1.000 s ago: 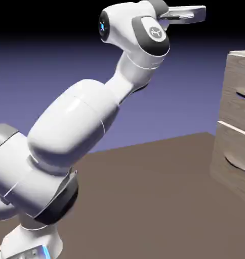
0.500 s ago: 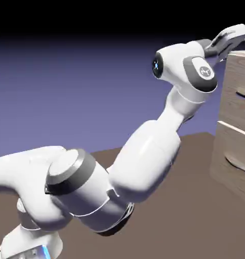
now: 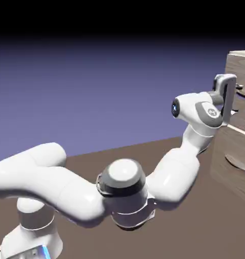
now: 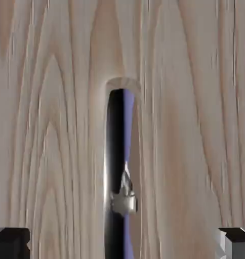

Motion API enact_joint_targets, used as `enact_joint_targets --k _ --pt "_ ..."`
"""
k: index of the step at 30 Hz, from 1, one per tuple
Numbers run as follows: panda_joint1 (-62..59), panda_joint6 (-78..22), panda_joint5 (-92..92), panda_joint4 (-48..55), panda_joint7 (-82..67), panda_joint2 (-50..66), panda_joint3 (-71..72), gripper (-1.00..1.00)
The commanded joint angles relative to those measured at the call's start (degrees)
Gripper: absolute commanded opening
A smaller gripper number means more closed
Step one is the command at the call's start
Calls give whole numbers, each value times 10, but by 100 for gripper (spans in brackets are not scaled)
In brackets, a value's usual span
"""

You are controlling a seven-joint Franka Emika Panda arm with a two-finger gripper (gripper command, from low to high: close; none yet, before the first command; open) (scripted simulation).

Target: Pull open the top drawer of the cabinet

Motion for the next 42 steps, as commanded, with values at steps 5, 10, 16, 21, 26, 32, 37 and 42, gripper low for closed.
enact_joint_targets --k 5,10,16,21,26,32,37,42 --pt "63 40 6 104 -17 9 1 0" --pt "67 42 6 110 -18 10 1 -100" --pt "-8 -6 -1 -15 2 -2 1 -100" --pt "-73 -44 -2 -118 15 -12 1 -100" --pt "-141 -80 2 -222 26 -20 2 -100" --pt "-229 -118 15 -347 37 -31 6 -100" --pt "-308 -144 33 -451 43 -42 13 -100" --pt "-397 -160 62 -554 45 -57 26 -100"
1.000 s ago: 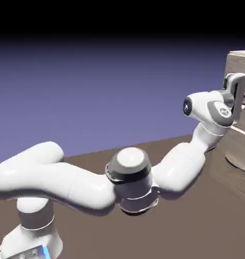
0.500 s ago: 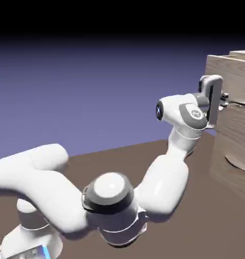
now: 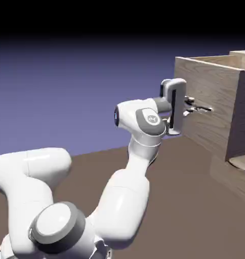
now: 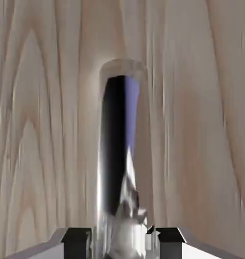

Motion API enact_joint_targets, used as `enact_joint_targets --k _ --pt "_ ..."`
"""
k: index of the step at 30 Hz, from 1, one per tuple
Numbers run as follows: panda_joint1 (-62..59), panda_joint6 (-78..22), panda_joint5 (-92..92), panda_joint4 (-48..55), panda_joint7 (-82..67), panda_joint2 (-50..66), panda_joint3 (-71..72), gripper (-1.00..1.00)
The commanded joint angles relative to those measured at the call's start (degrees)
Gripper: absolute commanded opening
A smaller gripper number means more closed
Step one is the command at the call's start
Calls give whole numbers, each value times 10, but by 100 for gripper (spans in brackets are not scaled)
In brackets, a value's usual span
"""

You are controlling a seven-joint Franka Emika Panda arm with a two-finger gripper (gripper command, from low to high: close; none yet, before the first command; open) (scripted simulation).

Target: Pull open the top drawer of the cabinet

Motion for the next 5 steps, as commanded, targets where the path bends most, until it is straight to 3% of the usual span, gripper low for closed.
enact_joint_targets --k 1,2,5 --pt "-10 -1 5 -11 -1 -2 2 -100" --pt "-10 -1 5 -11 -1 -2 2 100" --pt "-51 1 23 -49 2 -4 10 100"
